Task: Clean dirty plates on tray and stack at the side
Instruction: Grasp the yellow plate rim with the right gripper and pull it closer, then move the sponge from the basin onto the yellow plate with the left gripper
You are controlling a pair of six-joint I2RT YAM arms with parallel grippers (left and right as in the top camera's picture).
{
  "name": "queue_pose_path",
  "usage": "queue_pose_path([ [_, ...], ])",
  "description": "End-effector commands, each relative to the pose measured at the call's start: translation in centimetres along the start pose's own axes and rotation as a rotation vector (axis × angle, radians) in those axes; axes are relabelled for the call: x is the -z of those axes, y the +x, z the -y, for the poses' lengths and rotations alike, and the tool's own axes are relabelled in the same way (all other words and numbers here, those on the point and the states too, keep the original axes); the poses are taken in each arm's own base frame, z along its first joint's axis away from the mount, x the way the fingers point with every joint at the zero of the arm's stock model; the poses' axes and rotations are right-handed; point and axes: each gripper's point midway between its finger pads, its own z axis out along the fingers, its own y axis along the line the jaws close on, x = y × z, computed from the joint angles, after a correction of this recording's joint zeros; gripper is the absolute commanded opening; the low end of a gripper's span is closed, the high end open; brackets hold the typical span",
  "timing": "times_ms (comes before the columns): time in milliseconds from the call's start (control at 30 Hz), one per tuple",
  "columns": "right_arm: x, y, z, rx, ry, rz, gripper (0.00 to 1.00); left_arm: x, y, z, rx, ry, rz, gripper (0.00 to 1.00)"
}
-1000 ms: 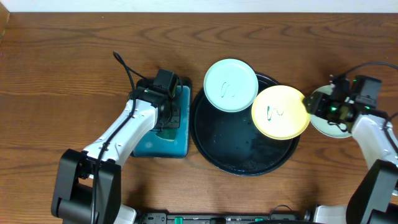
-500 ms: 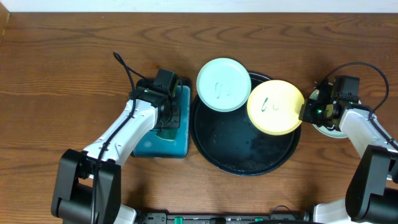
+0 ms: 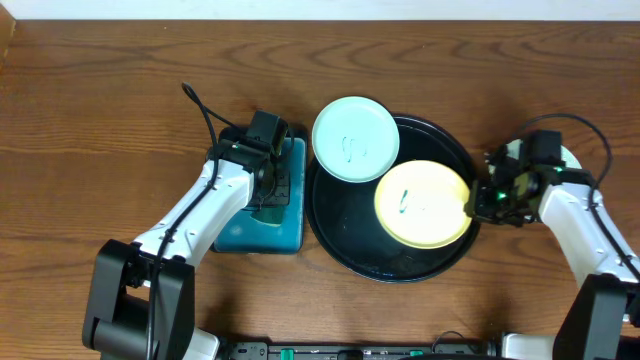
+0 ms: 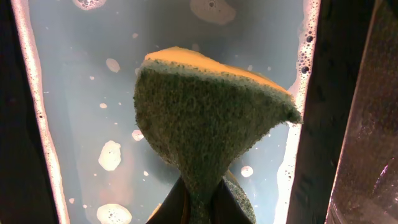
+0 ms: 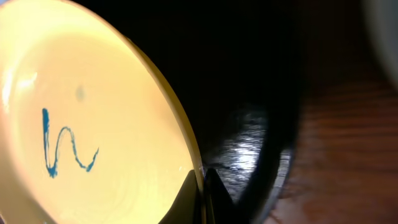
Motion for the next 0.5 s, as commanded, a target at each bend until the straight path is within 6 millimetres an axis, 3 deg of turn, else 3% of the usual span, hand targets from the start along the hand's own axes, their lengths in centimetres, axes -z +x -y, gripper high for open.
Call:
queue_pose_path([
  [0,-0.8,1.5,-1.8,0.038,-0.026,-0.042,0.01,0.2,0.0,-0.3,-0.010,-0.009,0.000,0.07],
  [233,-2.5,3.6,-3.7,0.121,0.024,-0.087,0.01,4.7,-1.4,2.5,-0.015,0.166,0.104,0.08],
  [467,-4.2,4.5,-4.2,0.121,0.074,-0.064,0.01,7.7,-0.9,8.5,-0.051,0.493,0.098,0.08],
])
